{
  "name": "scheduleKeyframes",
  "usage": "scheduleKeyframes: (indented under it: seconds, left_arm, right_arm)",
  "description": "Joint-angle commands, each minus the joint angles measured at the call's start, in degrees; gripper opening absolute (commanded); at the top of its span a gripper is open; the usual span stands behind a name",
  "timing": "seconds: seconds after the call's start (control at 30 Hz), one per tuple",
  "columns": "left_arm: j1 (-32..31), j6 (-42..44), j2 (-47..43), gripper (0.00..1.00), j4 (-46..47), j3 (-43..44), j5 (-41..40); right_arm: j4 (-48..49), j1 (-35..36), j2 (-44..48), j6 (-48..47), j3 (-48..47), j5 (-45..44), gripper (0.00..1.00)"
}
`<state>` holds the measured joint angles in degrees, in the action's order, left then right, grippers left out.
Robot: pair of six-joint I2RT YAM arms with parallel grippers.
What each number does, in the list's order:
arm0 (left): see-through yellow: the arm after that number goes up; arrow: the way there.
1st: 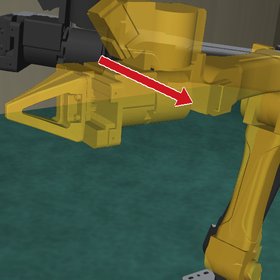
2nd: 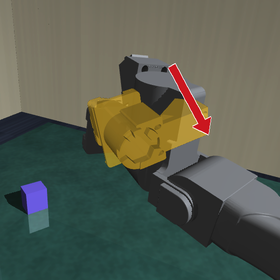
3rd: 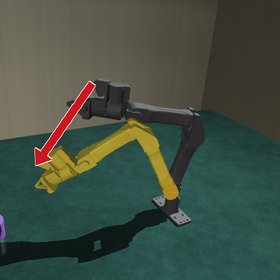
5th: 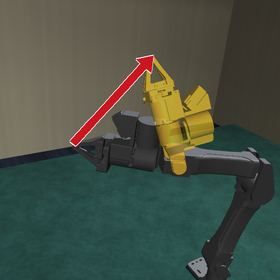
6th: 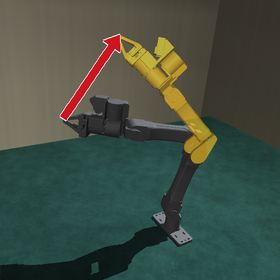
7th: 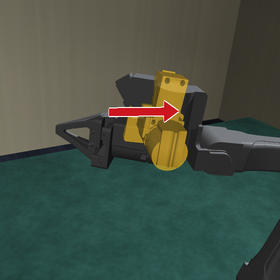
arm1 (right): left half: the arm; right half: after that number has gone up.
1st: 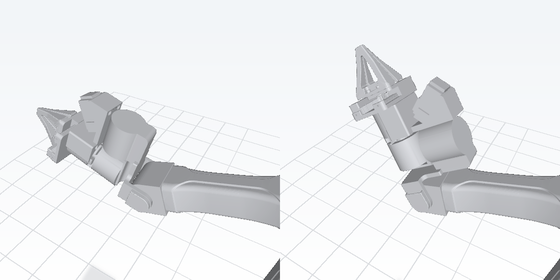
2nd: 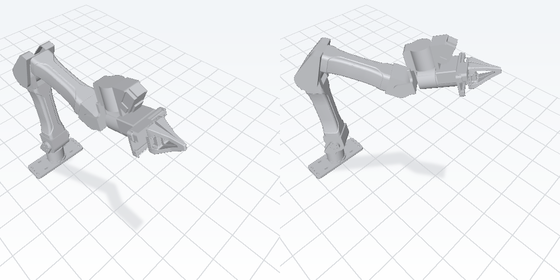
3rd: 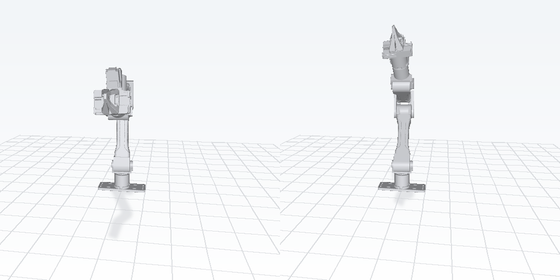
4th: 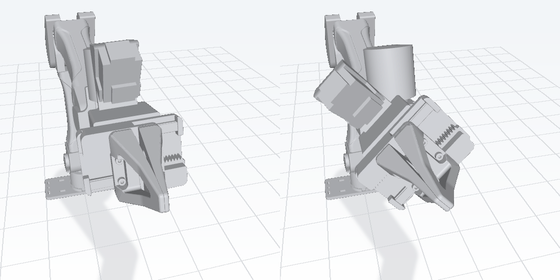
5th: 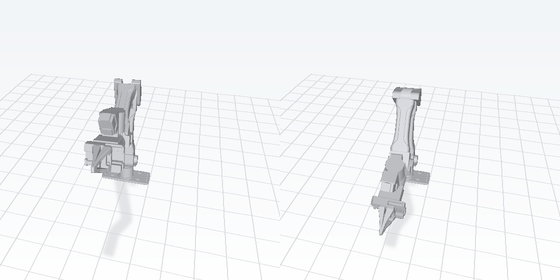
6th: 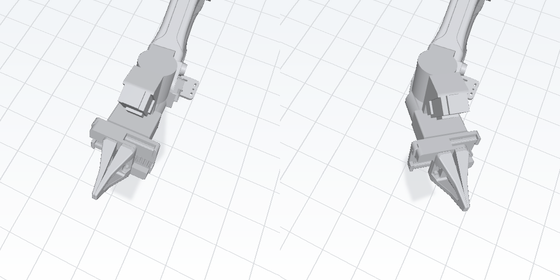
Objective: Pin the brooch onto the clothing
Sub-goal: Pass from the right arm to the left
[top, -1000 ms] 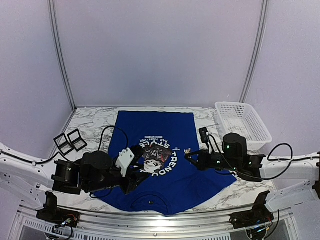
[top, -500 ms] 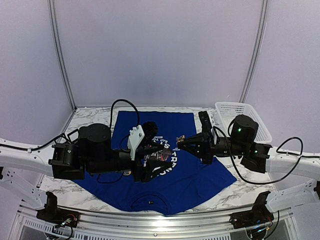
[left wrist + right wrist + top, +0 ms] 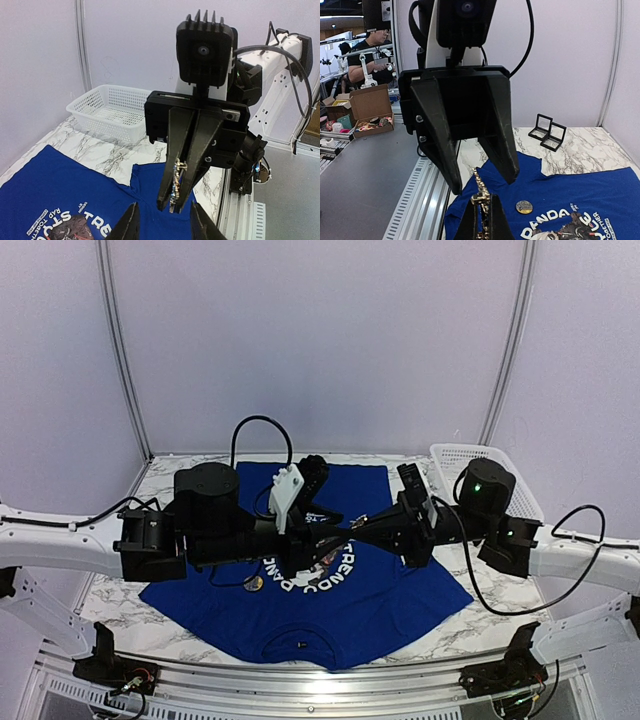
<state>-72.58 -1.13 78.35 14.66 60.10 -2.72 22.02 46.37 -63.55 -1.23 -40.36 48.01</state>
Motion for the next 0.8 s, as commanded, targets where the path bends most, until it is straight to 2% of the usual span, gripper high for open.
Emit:
scheduleKeyframes:
  seconds: [0.0, 0.37, 0.53, 0.77]
  left_arm:
    - [0.97, -0.15, 0.47, 0.32, -0.42, 1.98, 1.32]
    - [2.66, 0.73, 2.67, 0.20, -0.42, 3.60, 9.01]
    - [2.79, 0.86, 2.87, 0.00, -0.42, 3.82, 10.35]
    - [2.88, 0.05, 3.34, 0.00, -0.42, 3.54, 11.51]
  right_arm:
    - [-1.11, -0.07, -0.95, -1.44, -2.02, 2.35, 0.00]
    - [-1.41, 2.01, -0.86, -1.41, -1.55, -1.72, 0.00]
    - [-1.35, 2.40, -0.71, -1.10, -1.19, -2.29, 0.00]
    - [-2.10, 2.36, -0.48, -1.35, -1.21, -2.70, 0.00]
